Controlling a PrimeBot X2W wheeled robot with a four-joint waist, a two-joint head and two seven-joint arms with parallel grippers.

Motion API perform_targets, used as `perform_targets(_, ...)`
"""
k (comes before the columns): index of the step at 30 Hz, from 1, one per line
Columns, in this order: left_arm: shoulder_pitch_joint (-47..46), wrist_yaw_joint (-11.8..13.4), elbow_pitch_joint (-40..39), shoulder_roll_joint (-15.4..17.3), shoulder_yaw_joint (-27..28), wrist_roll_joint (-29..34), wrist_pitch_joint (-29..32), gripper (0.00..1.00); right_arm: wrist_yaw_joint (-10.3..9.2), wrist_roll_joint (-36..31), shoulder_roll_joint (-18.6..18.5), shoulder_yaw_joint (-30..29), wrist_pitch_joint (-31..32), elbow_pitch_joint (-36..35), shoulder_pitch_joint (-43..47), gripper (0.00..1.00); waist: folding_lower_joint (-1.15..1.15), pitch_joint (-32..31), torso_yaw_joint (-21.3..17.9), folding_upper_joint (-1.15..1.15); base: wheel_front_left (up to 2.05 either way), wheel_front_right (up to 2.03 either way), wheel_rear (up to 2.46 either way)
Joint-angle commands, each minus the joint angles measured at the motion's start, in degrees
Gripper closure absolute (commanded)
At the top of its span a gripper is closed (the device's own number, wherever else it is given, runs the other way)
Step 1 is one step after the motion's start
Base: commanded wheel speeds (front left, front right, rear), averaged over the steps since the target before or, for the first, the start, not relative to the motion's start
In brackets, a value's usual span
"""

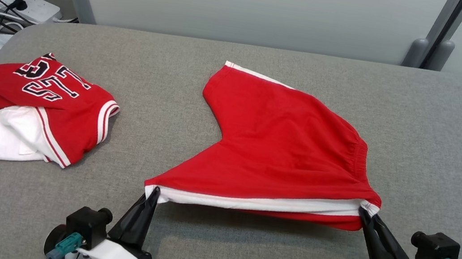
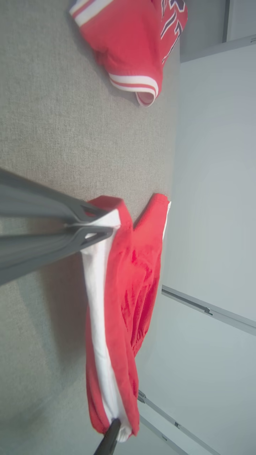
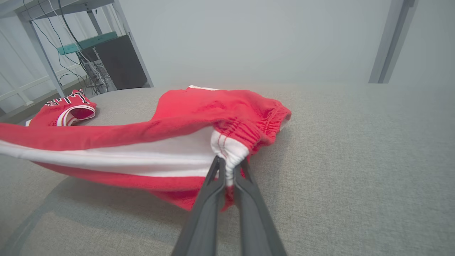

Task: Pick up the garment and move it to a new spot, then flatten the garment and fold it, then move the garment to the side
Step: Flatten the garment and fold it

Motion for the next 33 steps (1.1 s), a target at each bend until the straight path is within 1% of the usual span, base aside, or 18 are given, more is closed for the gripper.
perform_targets(1, -2.06, -0.38, -2.49, 0.56, 2.02, 0.88, -0.35, 1.00, 0.08, 1.19, -0.65, 0.19, -0.78, -1.98, -0.51, 1.00, 0.00, 0.61, 0.06, 0.00, 0.00, 0.00, 0.00)
perform_targets(3, -4.09, -0.38, -2.94, 1.06, 1.75, 1.52, -0.35, 1.00, 0.08, 3.52, -0.03, -0.10, -0.78, -1.75, -1.47, 0.99, 0.00, 1.55, -0.01, 0.00, 0.00, 0.00, 0.00)
perform_targets(4, -5.56, -0.38, -2.82, 1.33, 1.54, 1.72, -0.35, 1.00, 0.08, 4.73, 0.04, 0.12, -0.78, -1.47, -2.43, 0.93, 0.00, 2.21, -0.05, 0.00, 0.00, 0.00, 0.00)
perform_targets(6, -9.30, -0.38, -1.67, 2.07, 0.83, 2.48, -0.35, 1.00, 0.08, 8.03, 0.19, 0.73, -0.72, -0.51, -4.93, 0.87, 0.00, 3.74, -0.17, 0.00, 0.00, 0.00, 0.00)
perform_targets(7, -13.82, -0.38, 0.04, 2.86, 0.48, 3.38, -0.35, 1.00, 0.08, 10.34, -0.31, 1.93, -0.51, 0.53, -8.38, 0.91, 0.00, 5.62, -0.48, 0.00, 0.00, 0.00, 0.00)
perform_targets(8, -16.34, -0.38, 1.16, 3.14, 0.22, 3.70, -0.35, 1.00, 0.08, 11.94, -0.24, 2.11, -0.44, 1.08, -10.20, 0.97, 0.00, 6.69, -0.73, 0.00, 0.00, 0.00, 0.00)
perform_targets(9, -19.03, -0.38, 2.15, 3.41, 0.21, 4.17, -0.35, 1.00, 0.08, 12.23, -0.73, 2.74, -0.43, 1.61, -12.29, 1.00, 0.00, 7.90, -0.95, 0.00, 0.00, 0.00, 0.00)
perform_targets(12, -27.19, -0.38, 6.35, 4.17, -0.52, 5.60, -0.35, 1.00, 0.08, 14.09, -0.89, 3.70, -0.51, 3.44, -18.25, 1.00, 0.00, 11.81, -1.97, 0.00, 0.00, 0.00, 0.00)
perform_targets(14, -32.48, -0.38, 9.08, 4.58, -0.98, 6.45, -0.35, 1.00, 0.08, 15.49, -0.32, 3.66, -0.60, 4.87, -21.78, 1.00, 0.00, 14.49, -2.88, 0.00, 0.00, 0.00, 0.00)
perform_targets(15, -34.96, -0.38, 10.32, 4.77, -1.29, 6.80, -0.35, 1.00, 0.08, 15.04, -0.37, 4.05, -0.64, 5.66, -23.58, 1.00, 0.00, 15.83, -3.37, 0.00, 0.00, 0.00, 0.00)
perform_targets(22, -49.90, -0.38, 19.44, 5.70, -2.62, 9.41, -0.35, 1.00, 0.08, 16.37, 3.26, 1.02, -0.75, 9.24, -32.00, 1.00, 0.00, 23.74, -7.07, 0.00, 0.00, 0.00, 0.00)
perform_targets(23, -53.27, -0.38, 22.99, 5.99, -3.01, 9.80, -0.25, 1.00, 0.08, 16.35, 4.29, 0.53, -0.76, 9.53, -33.78, 1.00, 0.00, 25.52, -8.19, 0.00, 0.00, 0.00, 0.00)
perform_targets(25, -54.90, -0.38, 24.50, 6.22, -3.19, 10.05, -0.26, 1.00, 0.08, 16.61, 4.95, 0.33, -0.76, 9.69, -34.56, 1.00, 0.00, 26.33, -8.76, 0.00, 0.00, 0.00, 0.00)
perform_targets(29, -60.17, -0.34, 30.33, 7.35, -4.09, 11.31, -0.26, 1.00, 0.08, 17.10, 7.03, 1.24, -0.77, 10.15, -37.56, 1.00, 0.00, 29.26, -11.02, 0.00, 0.00, 0.00, 0.00)
perform_targets(33, -64.61, 0.18, 34.21, 8.22, -4.61, 12.18, -0.28, 1.00, 0.08, 17.48, 8.52, 2.25, -0.77, 9.99, -39.64, 1.00, 0.00, 31.59, -12.65, 0.00, 0.00, 0.00, 0.00)
